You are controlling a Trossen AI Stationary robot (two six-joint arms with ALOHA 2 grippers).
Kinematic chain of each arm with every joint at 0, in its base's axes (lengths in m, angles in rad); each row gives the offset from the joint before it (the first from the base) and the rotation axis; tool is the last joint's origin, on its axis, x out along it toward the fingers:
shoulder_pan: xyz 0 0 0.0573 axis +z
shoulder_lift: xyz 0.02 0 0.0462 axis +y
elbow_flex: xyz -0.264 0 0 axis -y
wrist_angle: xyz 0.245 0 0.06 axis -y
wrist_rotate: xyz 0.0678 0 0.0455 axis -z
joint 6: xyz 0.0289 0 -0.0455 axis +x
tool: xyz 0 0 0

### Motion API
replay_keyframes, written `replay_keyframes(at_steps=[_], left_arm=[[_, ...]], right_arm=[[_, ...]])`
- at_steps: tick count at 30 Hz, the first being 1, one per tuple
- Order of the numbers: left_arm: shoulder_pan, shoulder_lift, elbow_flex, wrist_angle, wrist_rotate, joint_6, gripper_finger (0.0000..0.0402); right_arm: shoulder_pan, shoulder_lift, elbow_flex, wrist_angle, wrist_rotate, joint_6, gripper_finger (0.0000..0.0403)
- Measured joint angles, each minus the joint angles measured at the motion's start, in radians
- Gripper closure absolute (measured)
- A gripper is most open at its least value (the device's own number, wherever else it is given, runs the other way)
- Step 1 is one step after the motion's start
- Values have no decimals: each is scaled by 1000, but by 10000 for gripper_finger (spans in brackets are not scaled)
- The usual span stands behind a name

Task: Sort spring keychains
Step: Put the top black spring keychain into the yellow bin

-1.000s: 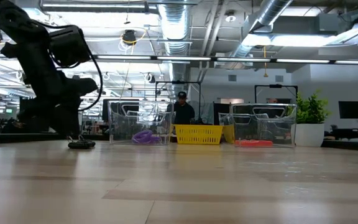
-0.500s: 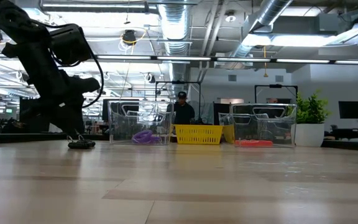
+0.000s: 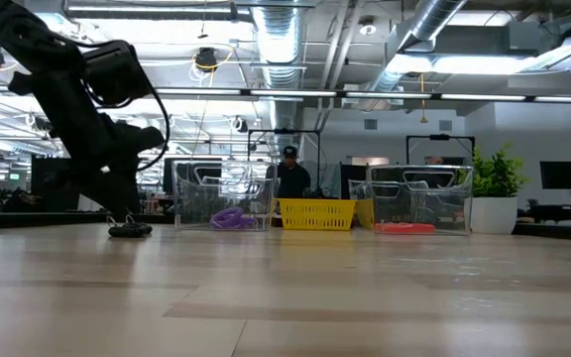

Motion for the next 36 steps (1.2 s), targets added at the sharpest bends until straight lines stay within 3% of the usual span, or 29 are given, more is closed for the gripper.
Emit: replay_keyframes(at_steps=[8, 16, 27, 31, 36], left_arm=[[0, 16, -1, 0, -7, 56, 310], [-14, 18, -2, 1, -25, 110, 392], [-132, -57, -3, 20, -21, 102, 395], [-181, -120, -3, 118, -27, 98, 396], [-246, -173, -3, 354, -48, 106, 395]], right_arm=[[0, 0, 0, 2, 0, 0, 335], [0, 0, 0, 7, 0, 0, 335], [-2, 0, 0, 68, 9, -6, 335], [-16, 3, 0, 130, 34, -10, 335], [-42, 11, -1, 225, 23, -10, 335]])
